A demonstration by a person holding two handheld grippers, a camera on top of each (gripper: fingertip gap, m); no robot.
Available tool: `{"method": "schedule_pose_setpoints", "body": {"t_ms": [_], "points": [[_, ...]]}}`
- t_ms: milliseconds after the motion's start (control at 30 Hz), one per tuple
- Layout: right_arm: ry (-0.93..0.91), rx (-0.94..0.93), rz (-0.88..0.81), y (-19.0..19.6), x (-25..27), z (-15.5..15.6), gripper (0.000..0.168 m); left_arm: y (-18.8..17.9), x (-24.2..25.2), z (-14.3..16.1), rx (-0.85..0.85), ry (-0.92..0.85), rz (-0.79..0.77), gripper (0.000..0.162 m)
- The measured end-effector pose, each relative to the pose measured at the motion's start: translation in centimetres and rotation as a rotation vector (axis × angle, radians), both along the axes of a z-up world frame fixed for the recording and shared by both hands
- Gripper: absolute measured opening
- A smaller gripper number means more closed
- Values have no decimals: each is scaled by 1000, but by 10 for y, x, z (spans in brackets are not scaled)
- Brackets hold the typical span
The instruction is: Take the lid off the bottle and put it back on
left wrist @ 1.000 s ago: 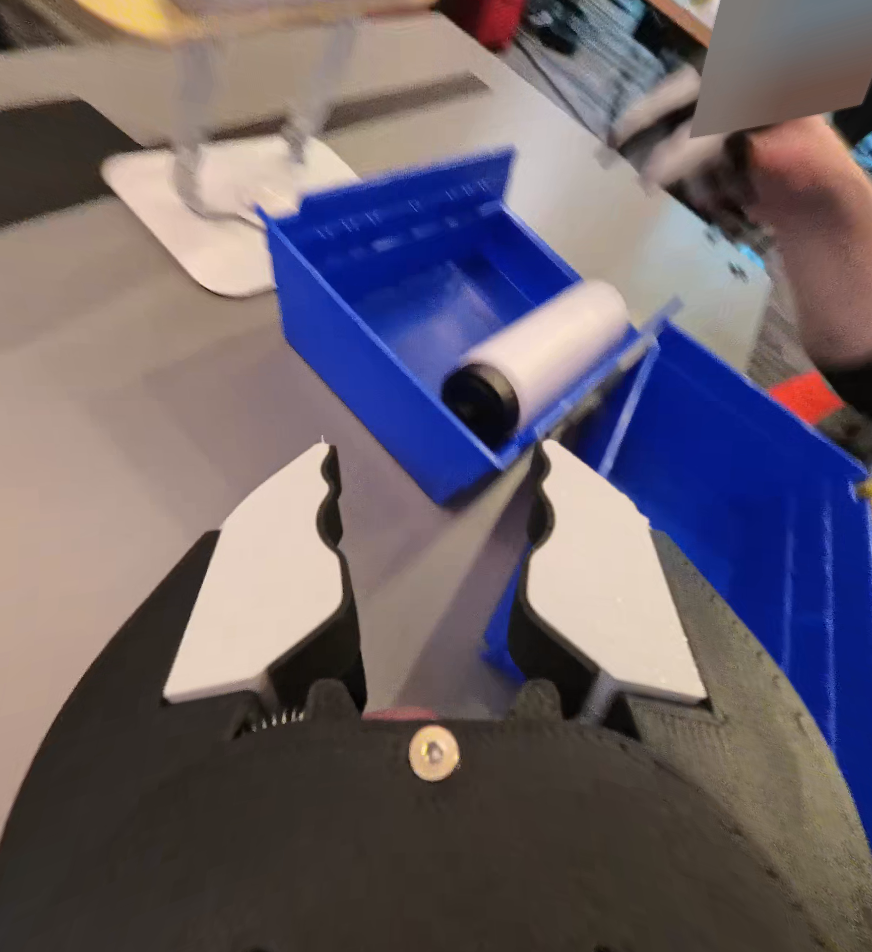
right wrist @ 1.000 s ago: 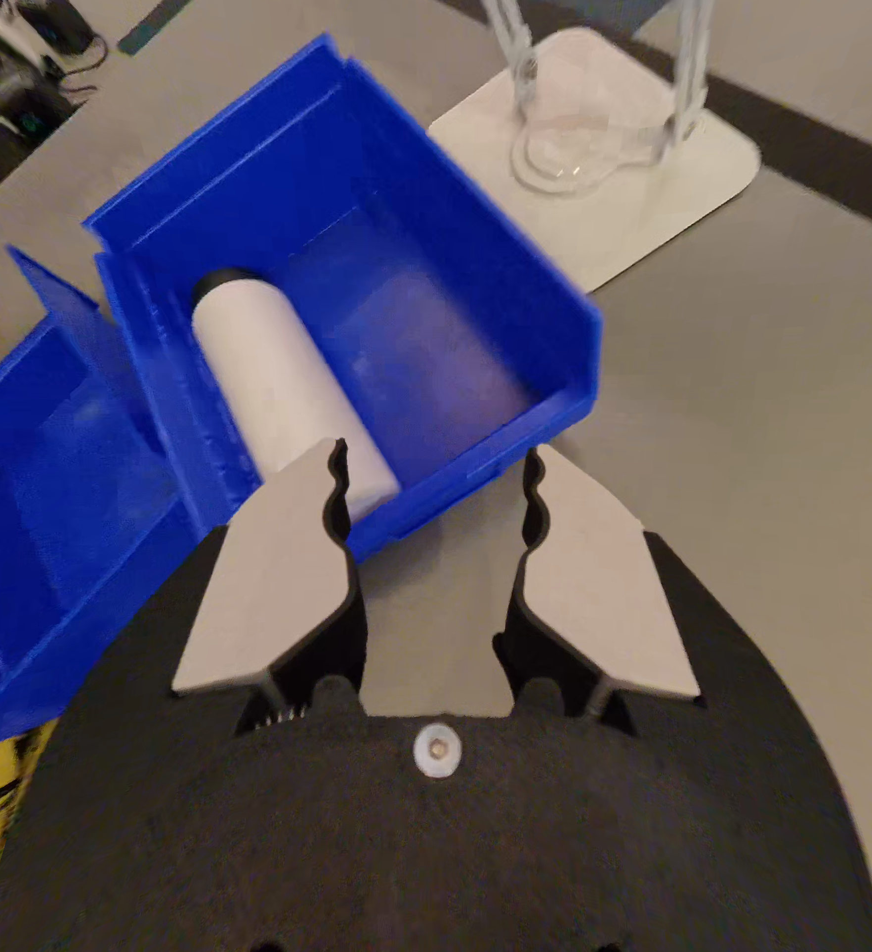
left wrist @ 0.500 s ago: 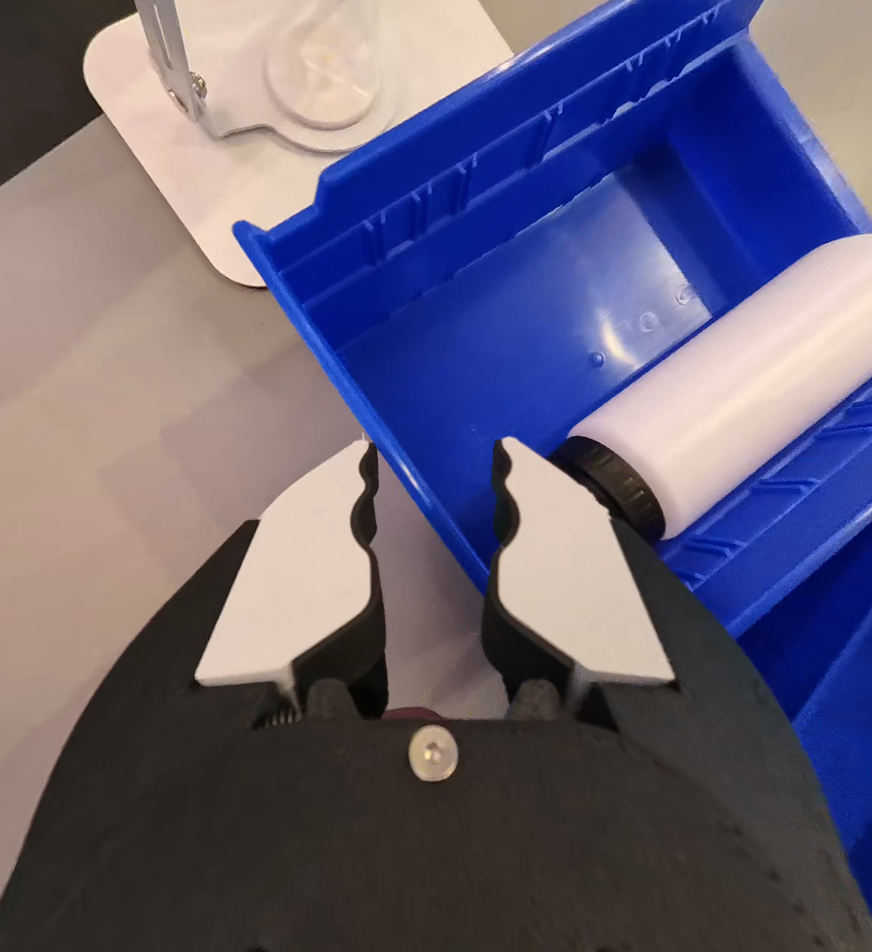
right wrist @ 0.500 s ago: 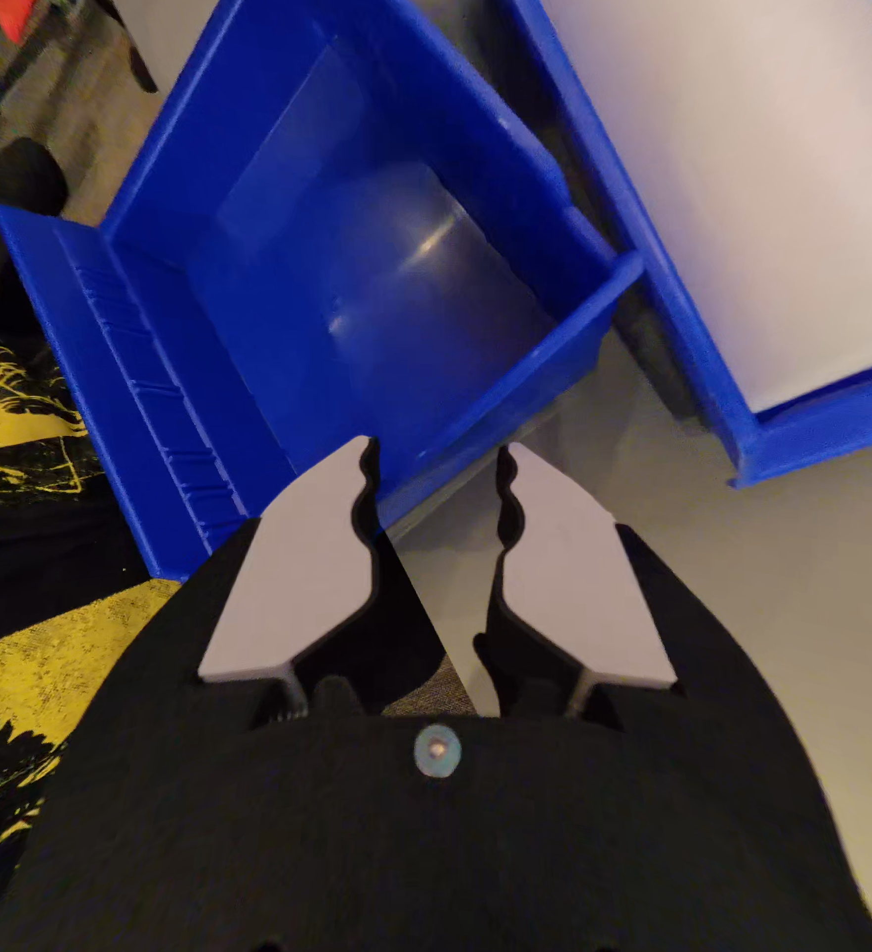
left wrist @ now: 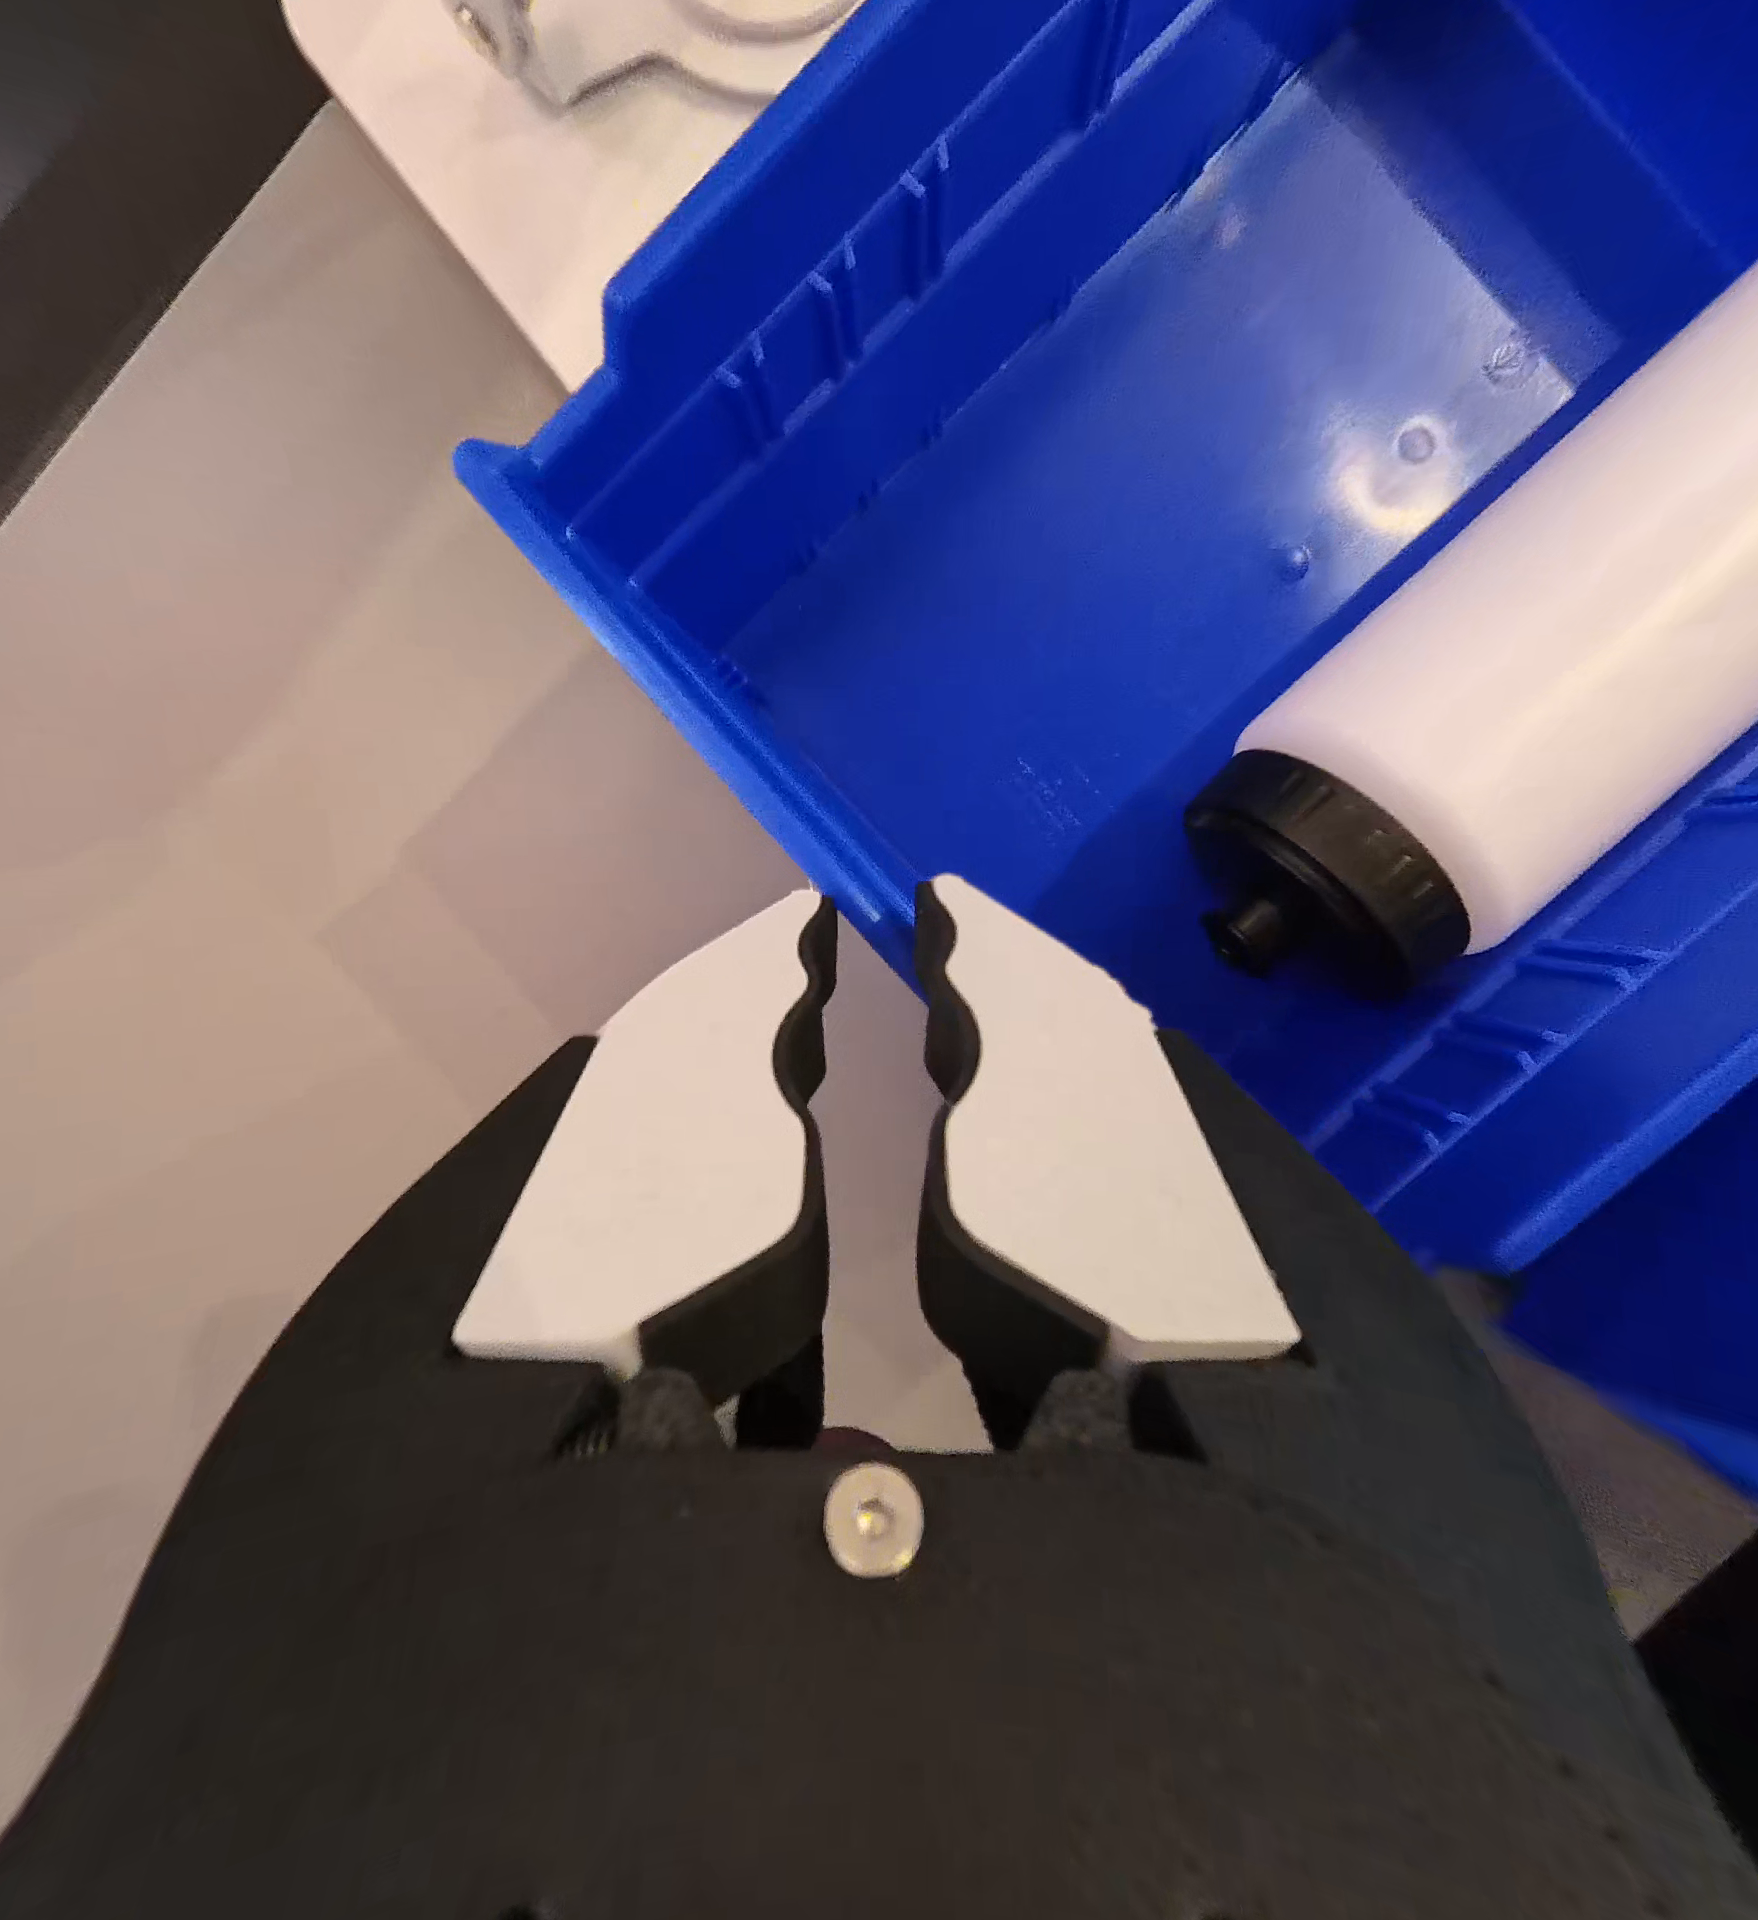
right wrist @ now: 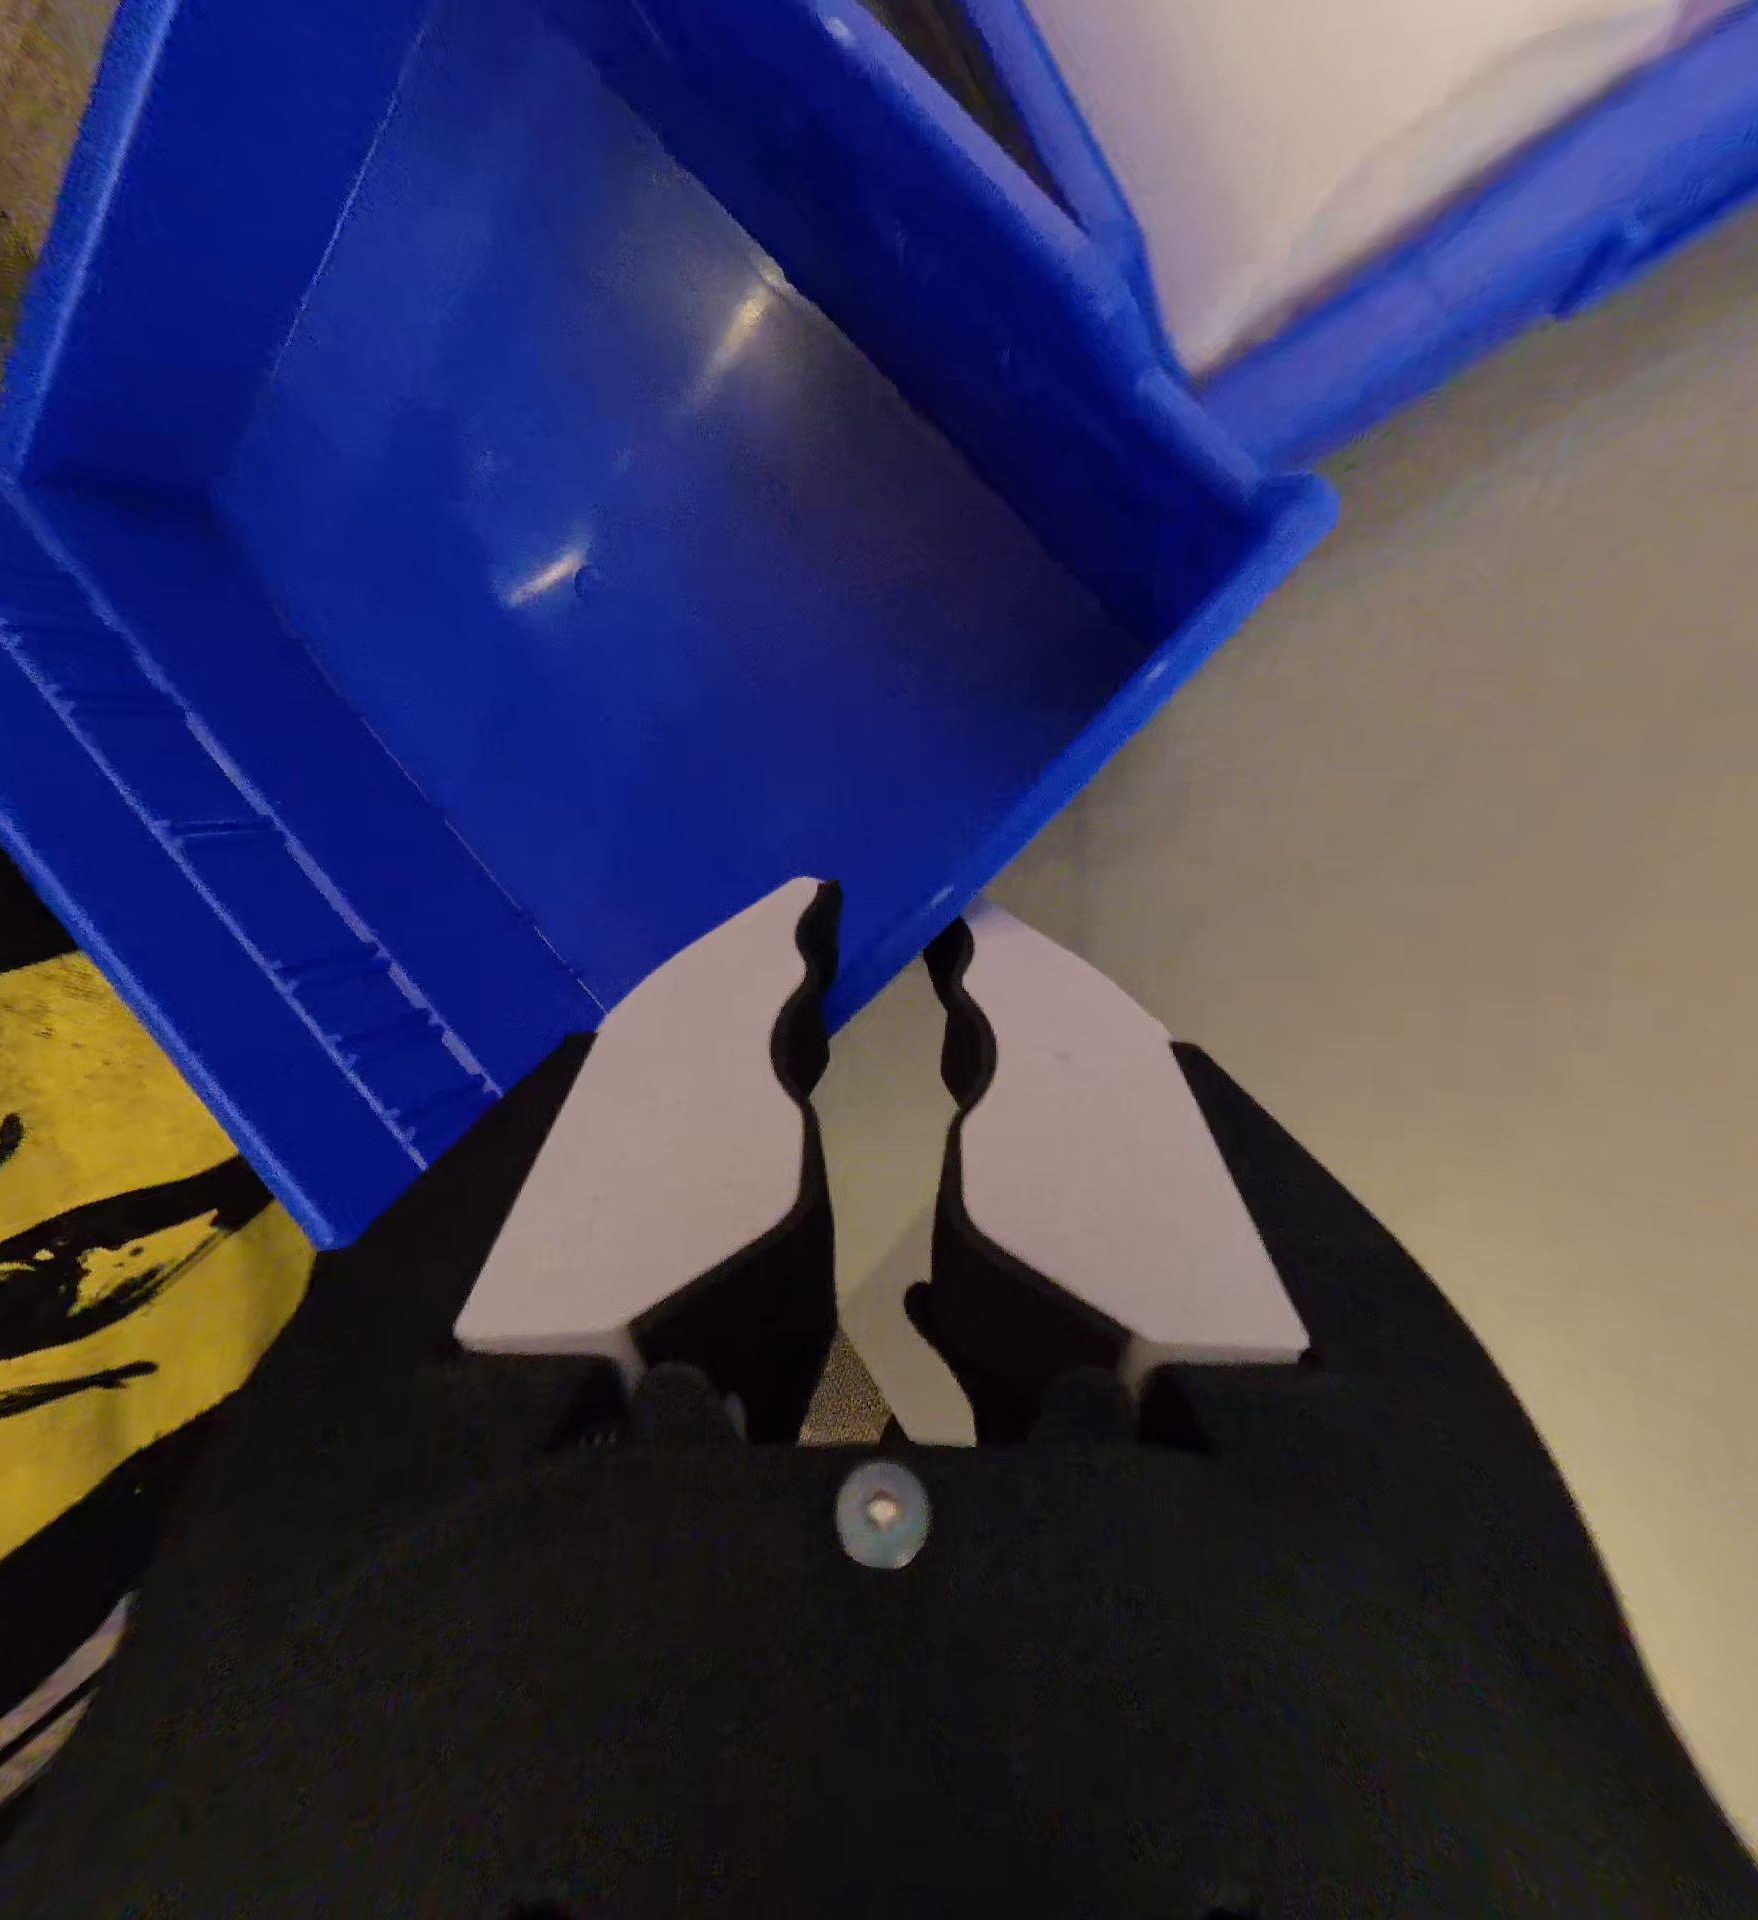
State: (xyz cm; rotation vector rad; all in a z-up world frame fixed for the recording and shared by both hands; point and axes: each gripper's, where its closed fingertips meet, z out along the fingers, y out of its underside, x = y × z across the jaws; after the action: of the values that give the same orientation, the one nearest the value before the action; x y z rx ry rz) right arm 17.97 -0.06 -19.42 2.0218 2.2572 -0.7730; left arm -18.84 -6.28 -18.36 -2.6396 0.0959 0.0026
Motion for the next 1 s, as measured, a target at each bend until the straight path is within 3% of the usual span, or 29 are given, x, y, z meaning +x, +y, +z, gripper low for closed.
{"method": "schedule_pose_setpoints", "body": {"t_ms": [33, 267, 467, 567, 800, 1000], "points": [[-12, 15, -3, 10, 4, 0, 17, -3, -7, 0, -12, 6, 4, 14], [-64, 120, 3, 85, 18, -2, 12, -30, -75, -1, -112, 116, 52, 13], [-138, 225, 23, 147, 18, -5, 9, -47, -128, -2, -260, 229, -11, 14], [-185, 289, 24, 185, 14, -6, 8, -50, -163, -1, -373, 379, -41, 15], [-271, 459, 13, 291, -16, -7, 12, -18, -225, -1, -403, 554, -41, 15], [-315, 614, 54, 371, -64, -8, 17, 23, -256, -2, -333, 588, -25, 16]]}}
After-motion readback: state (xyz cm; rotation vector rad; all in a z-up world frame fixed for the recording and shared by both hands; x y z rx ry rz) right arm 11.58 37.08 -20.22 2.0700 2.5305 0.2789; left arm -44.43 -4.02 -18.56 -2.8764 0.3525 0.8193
